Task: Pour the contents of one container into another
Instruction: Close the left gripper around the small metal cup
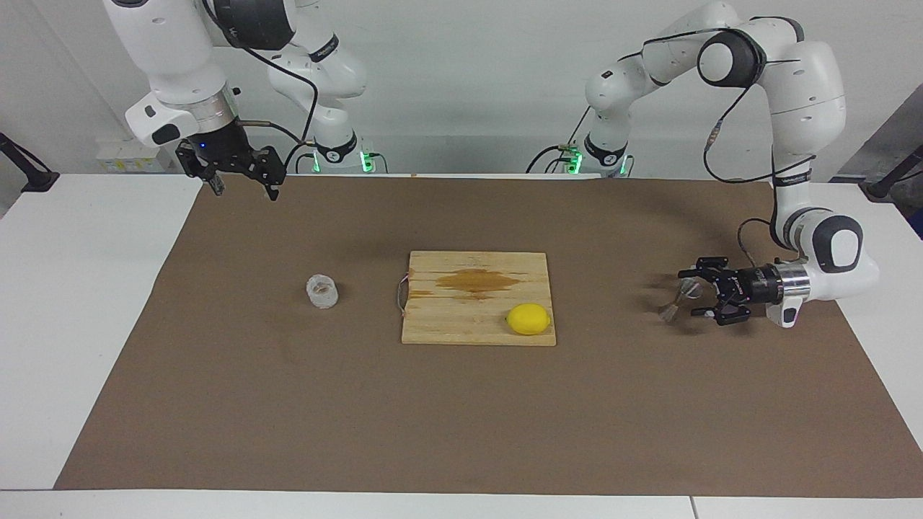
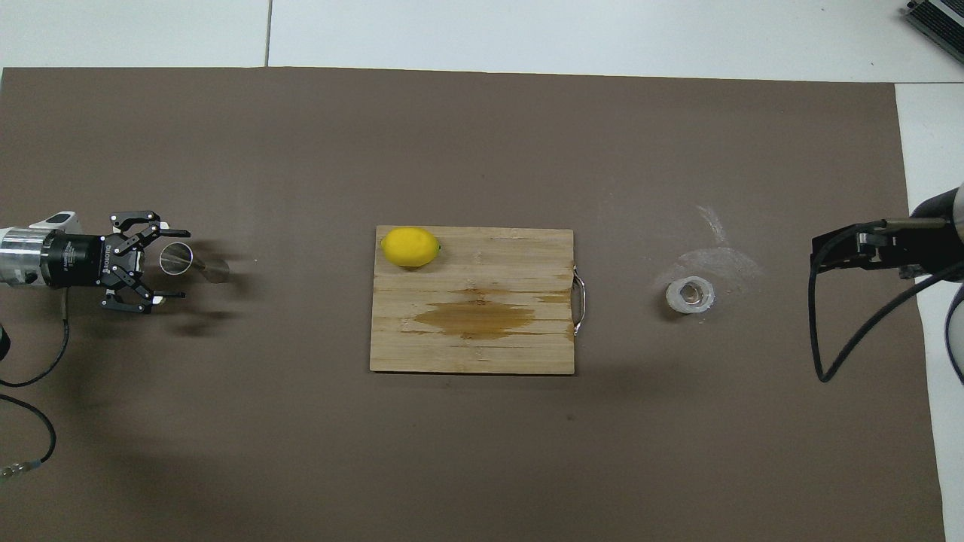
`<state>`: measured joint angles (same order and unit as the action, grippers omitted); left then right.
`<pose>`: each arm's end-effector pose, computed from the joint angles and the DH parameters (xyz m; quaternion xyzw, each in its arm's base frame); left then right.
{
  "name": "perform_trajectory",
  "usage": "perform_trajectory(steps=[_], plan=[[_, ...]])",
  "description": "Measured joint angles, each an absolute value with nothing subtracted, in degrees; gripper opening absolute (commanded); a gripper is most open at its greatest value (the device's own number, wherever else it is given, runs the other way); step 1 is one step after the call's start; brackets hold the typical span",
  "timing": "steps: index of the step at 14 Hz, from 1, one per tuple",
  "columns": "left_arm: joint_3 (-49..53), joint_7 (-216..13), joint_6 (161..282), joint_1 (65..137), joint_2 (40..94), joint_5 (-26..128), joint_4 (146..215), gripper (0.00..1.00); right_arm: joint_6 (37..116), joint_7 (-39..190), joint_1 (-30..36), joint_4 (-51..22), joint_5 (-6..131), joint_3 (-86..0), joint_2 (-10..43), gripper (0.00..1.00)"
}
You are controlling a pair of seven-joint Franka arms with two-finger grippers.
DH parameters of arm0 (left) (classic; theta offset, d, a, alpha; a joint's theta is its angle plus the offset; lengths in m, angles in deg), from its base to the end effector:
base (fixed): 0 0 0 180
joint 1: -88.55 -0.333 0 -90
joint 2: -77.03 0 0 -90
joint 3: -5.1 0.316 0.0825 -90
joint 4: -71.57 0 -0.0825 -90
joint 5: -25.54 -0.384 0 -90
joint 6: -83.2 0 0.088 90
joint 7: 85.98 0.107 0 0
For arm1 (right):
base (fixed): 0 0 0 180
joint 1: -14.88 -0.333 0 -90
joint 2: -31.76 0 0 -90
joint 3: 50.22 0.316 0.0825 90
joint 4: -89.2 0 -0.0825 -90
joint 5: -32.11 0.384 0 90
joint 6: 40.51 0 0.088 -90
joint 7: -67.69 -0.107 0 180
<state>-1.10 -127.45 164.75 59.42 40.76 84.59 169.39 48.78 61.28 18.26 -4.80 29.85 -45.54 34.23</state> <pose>0.5876 0.1452 0.2459 0.5688 0.5304 -0.4587 0.4298 0.5386 0.0089 0.6141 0.9986 -0.0445 -0.0181 0.0227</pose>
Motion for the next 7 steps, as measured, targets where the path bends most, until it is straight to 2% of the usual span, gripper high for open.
perform_trajectory(steps=[7], plan=[[-1.37, -126.96, 164.25, 59.31, 40.37, 85.27, 169.39, 1.00, 48.78, 61.28, 18.26, -4.80, 29.85, -45.54, 34.23, 1.00]])
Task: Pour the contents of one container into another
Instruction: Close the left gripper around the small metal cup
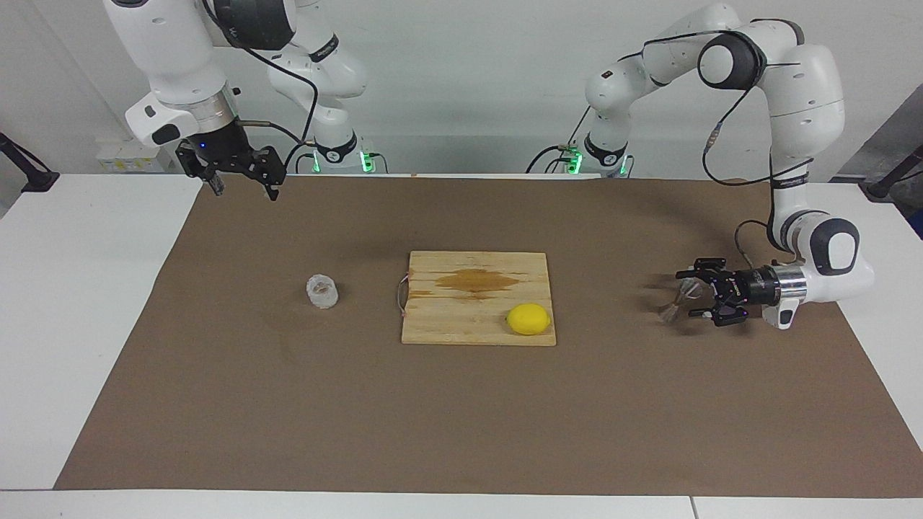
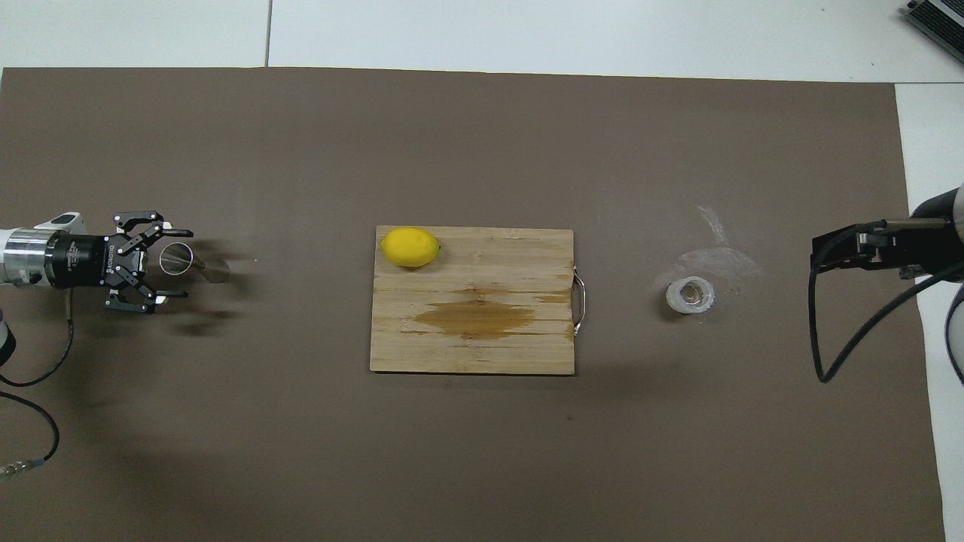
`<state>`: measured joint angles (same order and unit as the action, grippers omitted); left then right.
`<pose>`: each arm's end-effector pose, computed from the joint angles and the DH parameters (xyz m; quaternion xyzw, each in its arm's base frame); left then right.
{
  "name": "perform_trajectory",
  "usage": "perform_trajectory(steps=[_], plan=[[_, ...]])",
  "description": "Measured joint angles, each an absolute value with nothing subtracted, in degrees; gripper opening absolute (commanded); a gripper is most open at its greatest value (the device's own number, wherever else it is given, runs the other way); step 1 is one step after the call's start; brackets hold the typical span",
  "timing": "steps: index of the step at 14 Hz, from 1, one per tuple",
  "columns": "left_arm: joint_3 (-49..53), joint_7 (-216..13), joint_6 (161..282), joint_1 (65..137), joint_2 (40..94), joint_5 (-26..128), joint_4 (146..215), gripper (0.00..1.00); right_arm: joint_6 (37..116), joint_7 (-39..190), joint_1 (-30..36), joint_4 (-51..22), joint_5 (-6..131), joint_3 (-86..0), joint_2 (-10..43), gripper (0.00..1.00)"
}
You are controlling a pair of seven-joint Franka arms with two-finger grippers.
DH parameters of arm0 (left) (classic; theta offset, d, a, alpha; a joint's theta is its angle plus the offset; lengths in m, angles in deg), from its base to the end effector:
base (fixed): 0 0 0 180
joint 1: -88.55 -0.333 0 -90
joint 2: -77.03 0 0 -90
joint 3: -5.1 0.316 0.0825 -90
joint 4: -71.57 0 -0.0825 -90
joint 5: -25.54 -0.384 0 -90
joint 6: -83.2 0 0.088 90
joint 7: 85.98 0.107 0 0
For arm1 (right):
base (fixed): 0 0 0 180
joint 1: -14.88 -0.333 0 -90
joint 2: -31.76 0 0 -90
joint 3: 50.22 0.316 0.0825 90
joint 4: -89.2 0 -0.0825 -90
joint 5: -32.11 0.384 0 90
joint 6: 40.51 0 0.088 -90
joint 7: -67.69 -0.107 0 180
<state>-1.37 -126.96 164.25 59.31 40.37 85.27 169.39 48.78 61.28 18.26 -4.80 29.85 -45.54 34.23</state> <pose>0.5879 0.1425 0.2438 0.5657 0.5242 -0.4629 0.4369 0.5386 0.0089 0.6141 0.9986 -0.0445 -0.0181 0.0227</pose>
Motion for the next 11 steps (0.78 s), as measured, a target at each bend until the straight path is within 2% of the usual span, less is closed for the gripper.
perform_trajectory(steps=[3, 10, 11], plan=[[-1.42, -124.02, 163.19, 58.93, 40.37, 85.34, 169.39, 0.95, 48.78, 61.28, 18.26, -4.80, 29.85, -45.54, 34.23, 1.00], [-1.47, -123.32, 162.82, 58.81, 40.20, 86.79, 169.74, 0.93, 48.78, 61.28, 18.26, -4.80, 29.85, -45.54, 34.23, 1.00], [-1.47, -123.29, 162.82, 58.81, 40.18, 87.08, 169.92, 0.88, 48.78, 61.28, 18.26, -4.80, 29.85, -45.54, 34.23, 1.00]])
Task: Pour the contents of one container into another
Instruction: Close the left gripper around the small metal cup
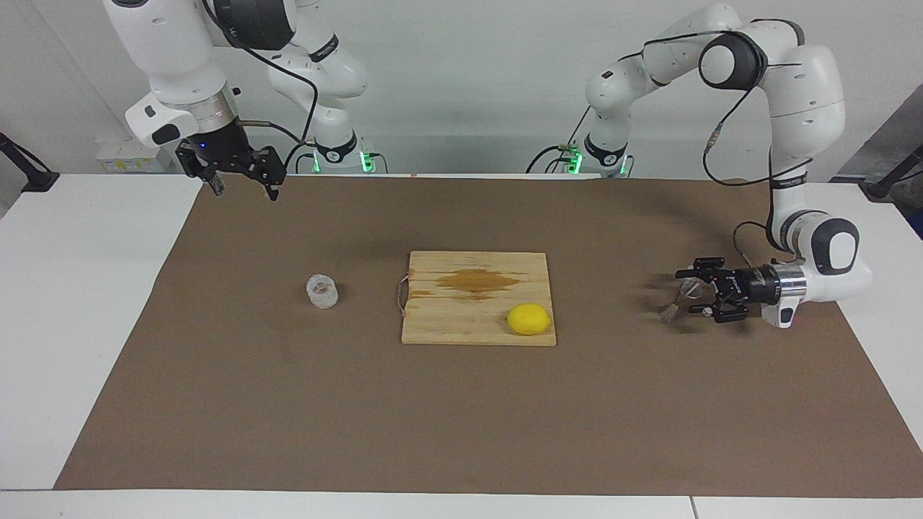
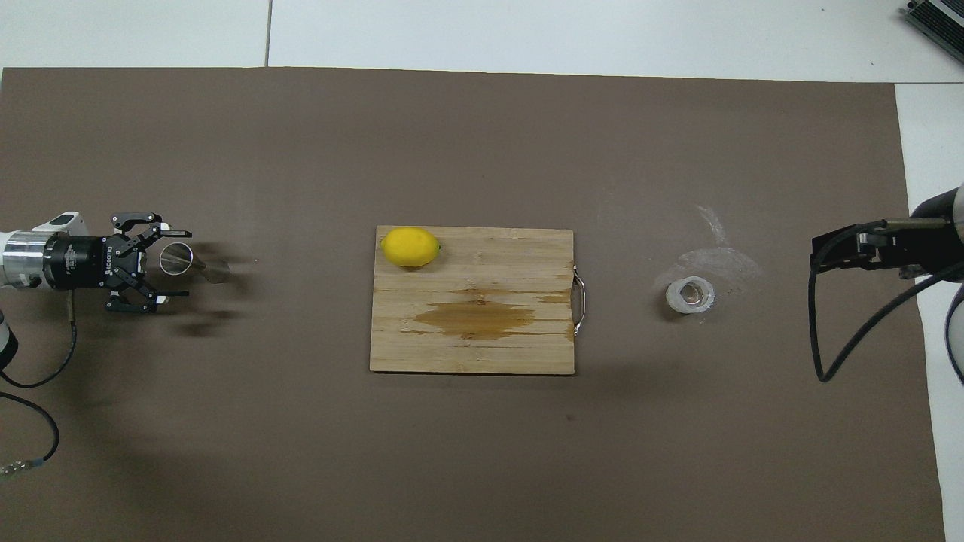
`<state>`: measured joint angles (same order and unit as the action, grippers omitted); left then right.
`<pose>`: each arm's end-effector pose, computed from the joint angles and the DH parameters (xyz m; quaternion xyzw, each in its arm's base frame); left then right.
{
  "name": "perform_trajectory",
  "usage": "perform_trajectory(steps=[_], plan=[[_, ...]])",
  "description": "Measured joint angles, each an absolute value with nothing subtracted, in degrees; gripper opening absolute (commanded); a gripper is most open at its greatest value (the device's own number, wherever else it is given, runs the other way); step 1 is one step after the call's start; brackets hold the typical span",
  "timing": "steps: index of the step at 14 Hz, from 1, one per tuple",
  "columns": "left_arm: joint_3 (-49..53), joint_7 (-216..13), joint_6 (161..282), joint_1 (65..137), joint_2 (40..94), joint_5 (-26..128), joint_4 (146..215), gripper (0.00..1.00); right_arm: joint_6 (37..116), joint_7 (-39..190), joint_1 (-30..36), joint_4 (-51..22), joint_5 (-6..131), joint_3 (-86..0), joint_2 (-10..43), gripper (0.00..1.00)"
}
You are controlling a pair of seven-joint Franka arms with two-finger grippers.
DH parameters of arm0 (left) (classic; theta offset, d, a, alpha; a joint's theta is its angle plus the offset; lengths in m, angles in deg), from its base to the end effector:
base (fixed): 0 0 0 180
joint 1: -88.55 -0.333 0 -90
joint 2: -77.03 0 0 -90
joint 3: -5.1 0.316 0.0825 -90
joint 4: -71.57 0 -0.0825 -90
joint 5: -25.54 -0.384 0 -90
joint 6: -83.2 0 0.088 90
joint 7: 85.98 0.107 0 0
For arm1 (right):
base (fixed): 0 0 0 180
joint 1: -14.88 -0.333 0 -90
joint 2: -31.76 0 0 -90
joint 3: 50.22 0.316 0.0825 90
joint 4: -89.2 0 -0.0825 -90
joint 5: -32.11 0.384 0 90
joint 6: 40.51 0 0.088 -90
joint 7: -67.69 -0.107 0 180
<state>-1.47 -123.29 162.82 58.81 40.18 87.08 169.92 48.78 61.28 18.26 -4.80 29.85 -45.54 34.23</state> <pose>0.5851 0.1423 0.2430 0.5670 0.5006 -0.4593 0.4658 0.5386 0.0089 0.6141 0.9986 -0.0445 -0.0181 0.0227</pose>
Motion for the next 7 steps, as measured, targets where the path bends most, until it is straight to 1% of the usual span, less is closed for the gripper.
perform_trajectory(steps=[2, 3, 4, 7], plan=[[-1.47, -123.21, 162.81, 58.81, 40.17, 87.31, 170.18, 0.70, 48.78, 61.28, 18.26, -4.80, 29.85, -45.54, 34.23, 1.00], [-1.47, -123.20, 162.81, 58.81, 40.17, 87.33, 170.20, 0.64, 48.78, 61.28, 18.26, -4.80, 29.85, -45.54, 34.23, 1.00], [-1.48, -123.14, 162.81, 58.81, 40.17, 87.35, 170.21, 0.55, 48.78, 61.28, 18.26, -4.80, 29.85, -45.54, 34.23, 1.00], [-1.48, -123.11, 162.80, 58.81, 40.15, 87.71, 170.25, 0.23, 48.78, 61.28, 18.26, -4.80, 29.85, -45.54, 34.23, 1.00]])
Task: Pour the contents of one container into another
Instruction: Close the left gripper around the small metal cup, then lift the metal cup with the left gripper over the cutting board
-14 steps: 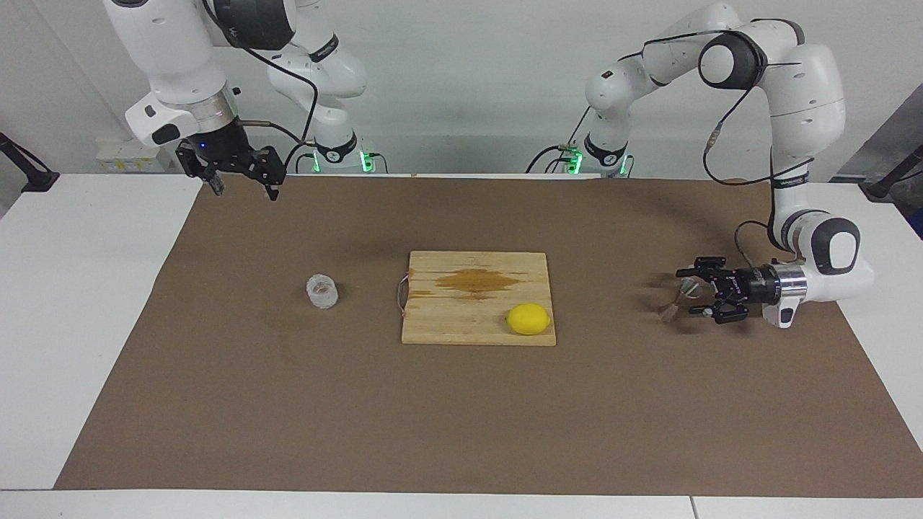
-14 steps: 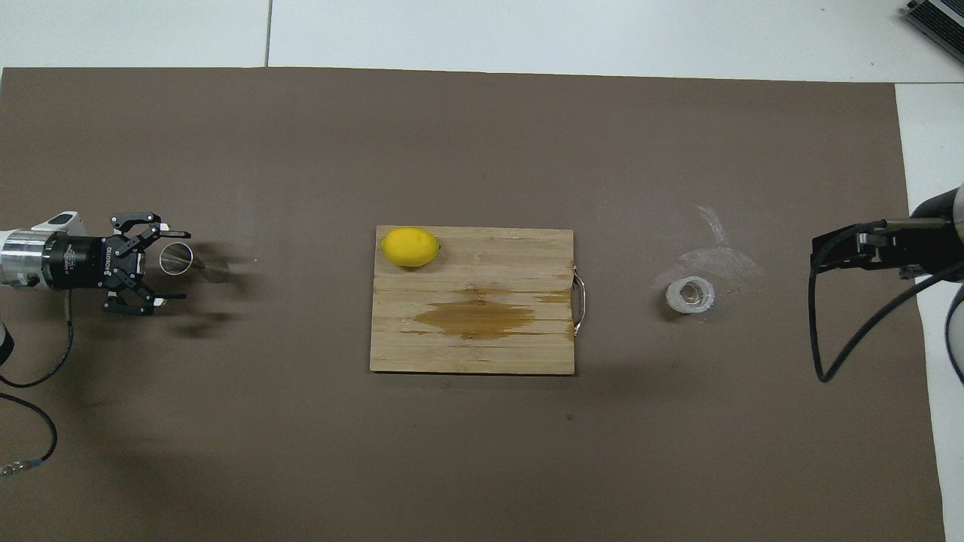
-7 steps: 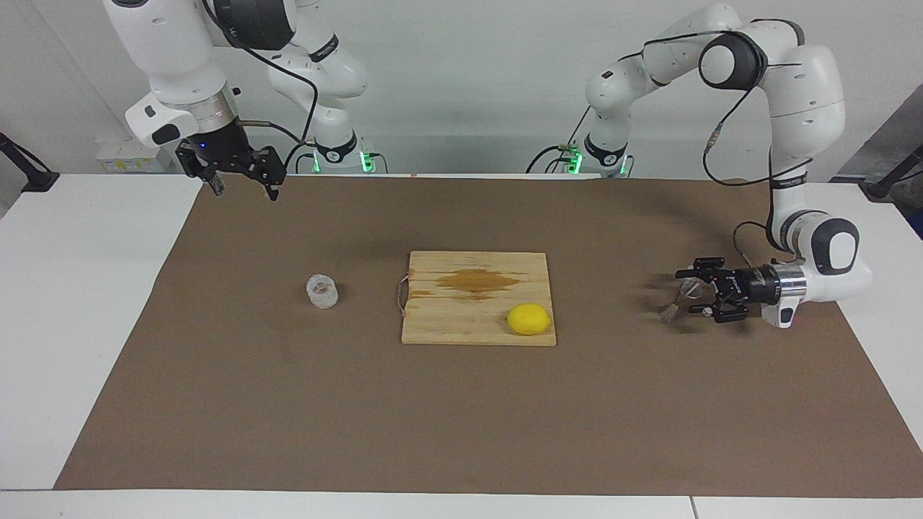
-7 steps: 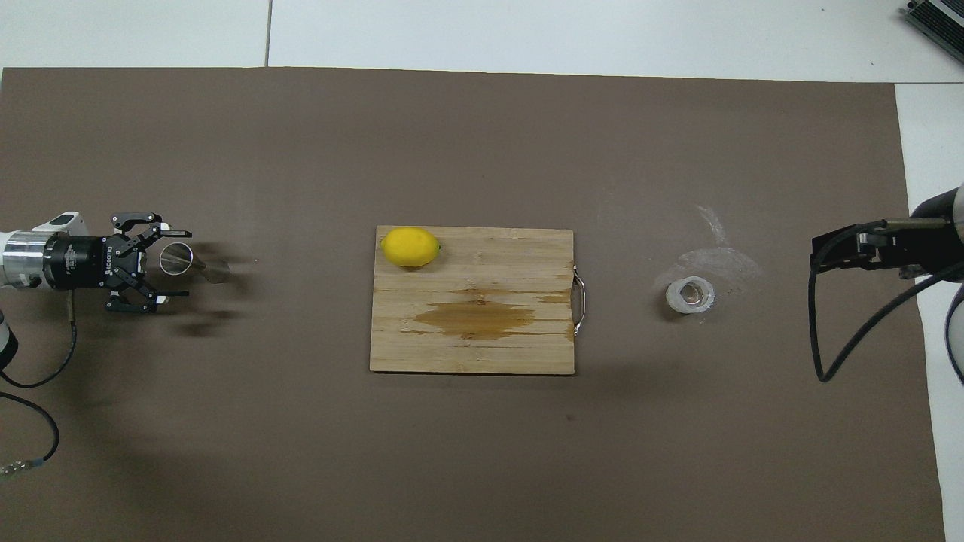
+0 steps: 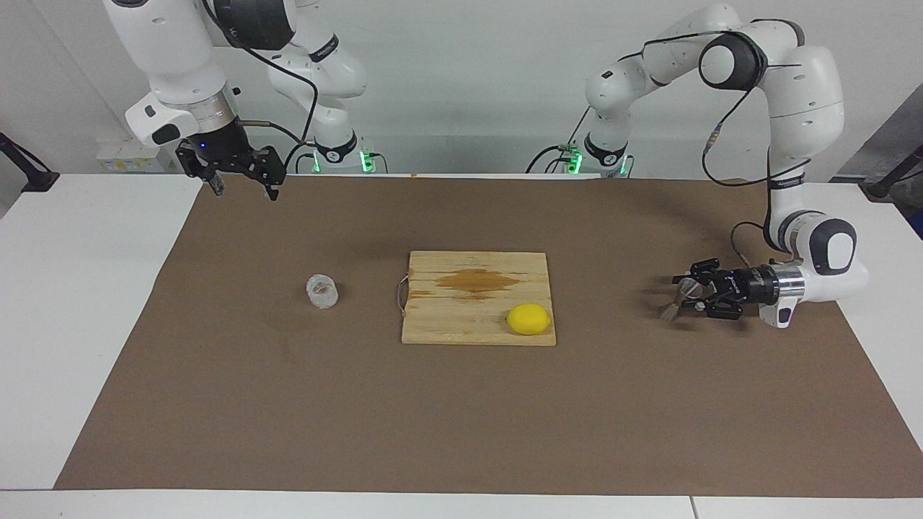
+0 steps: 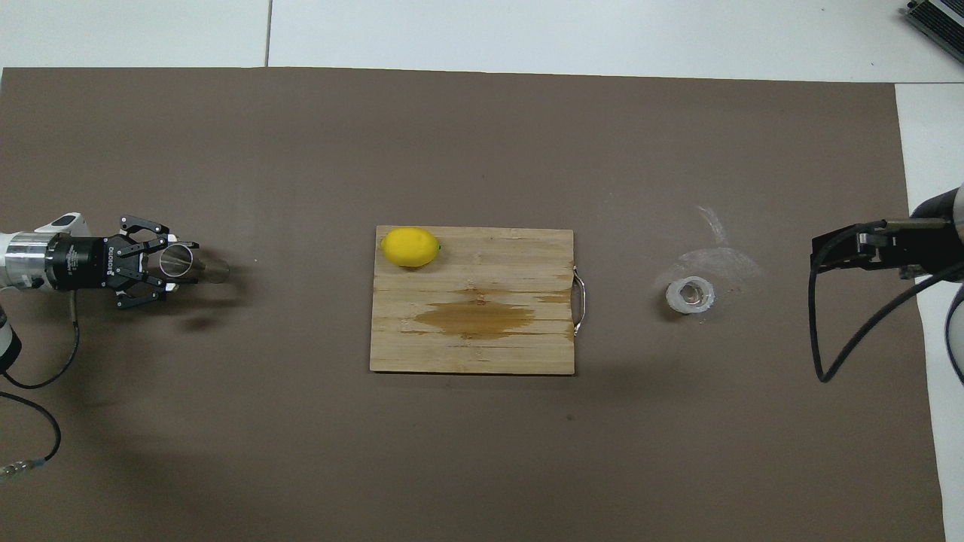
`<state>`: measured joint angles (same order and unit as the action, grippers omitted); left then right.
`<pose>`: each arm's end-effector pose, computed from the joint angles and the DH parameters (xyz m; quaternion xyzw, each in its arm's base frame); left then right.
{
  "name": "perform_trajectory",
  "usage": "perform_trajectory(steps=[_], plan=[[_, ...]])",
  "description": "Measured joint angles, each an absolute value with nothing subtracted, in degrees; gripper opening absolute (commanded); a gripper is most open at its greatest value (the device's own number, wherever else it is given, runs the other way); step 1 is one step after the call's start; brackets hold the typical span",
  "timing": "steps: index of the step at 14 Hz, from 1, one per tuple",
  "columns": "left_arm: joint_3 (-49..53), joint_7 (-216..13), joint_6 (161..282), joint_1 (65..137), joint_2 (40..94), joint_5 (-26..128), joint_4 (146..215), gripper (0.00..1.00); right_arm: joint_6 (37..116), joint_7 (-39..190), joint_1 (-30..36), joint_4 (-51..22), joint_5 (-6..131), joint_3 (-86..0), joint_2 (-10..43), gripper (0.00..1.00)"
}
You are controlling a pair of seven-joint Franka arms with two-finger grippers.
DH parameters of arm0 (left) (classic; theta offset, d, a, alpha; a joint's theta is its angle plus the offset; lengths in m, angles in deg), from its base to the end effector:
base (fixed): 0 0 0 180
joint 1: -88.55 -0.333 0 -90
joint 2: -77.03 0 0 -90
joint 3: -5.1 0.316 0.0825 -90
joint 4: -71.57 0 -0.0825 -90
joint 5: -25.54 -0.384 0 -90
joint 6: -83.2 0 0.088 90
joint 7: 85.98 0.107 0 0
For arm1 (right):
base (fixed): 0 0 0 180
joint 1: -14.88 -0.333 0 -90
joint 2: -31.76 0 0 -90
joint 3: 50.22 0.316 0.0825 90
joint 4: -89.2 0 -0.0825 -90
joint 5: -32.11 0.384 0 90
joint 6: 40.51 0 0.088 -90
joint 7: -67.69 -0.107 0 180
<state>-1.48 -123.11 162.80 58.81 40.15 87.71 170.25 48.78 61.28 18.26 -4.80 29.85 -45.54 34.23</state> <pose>0.5845 0.1411 0.2417 0.5629 0.5000 -0.4604 0.4703 0.5386 0.0089 0.6141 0.9986 -0.0445 -0.0181 0.0227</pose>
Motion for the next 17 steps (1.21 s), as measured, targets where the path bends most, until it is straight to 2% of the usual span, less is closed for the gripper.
perform_trajectory(steps=[2, 4, 8, 11, 17], plan=[[-1.48, -123.09, 162.80, 58.81, 40.08, 87.78, 170.29, 0.13, 48.78, 61.28, 18.26, -4.80, 29.85, -45.54, 34.23, 1.00], [-1.48, -123.09, 162.80, 58.81, 40.04, 88.03, 170.29, 0.08, 48.78, 61.28, 18.26, -4.80, 29.85, -45.54, 34.23, 1.00], [-1.91, -126.84, 162.70, 58.71, 40.10, 89.59, 170.18, 0.07, 48.78, 61.28, 18.26, -4.80, 29.85, -45.54, 34.23, 1.00], [-3.40, -130.71, 162.65, 58.42, 40.97, 91.74, 169.83, 0.00, 48.78, 61.28, 18.26, -4.80, 29.85, -45.54, 34.23, 1.00], [-5.90, -135.77, 162.61, 60.74, 46.43, 94.17, 169.72, 0.00, 48.78, 61.28, 18.26, -4.80, 29.85, -45.54, 34.23, 1.00]])
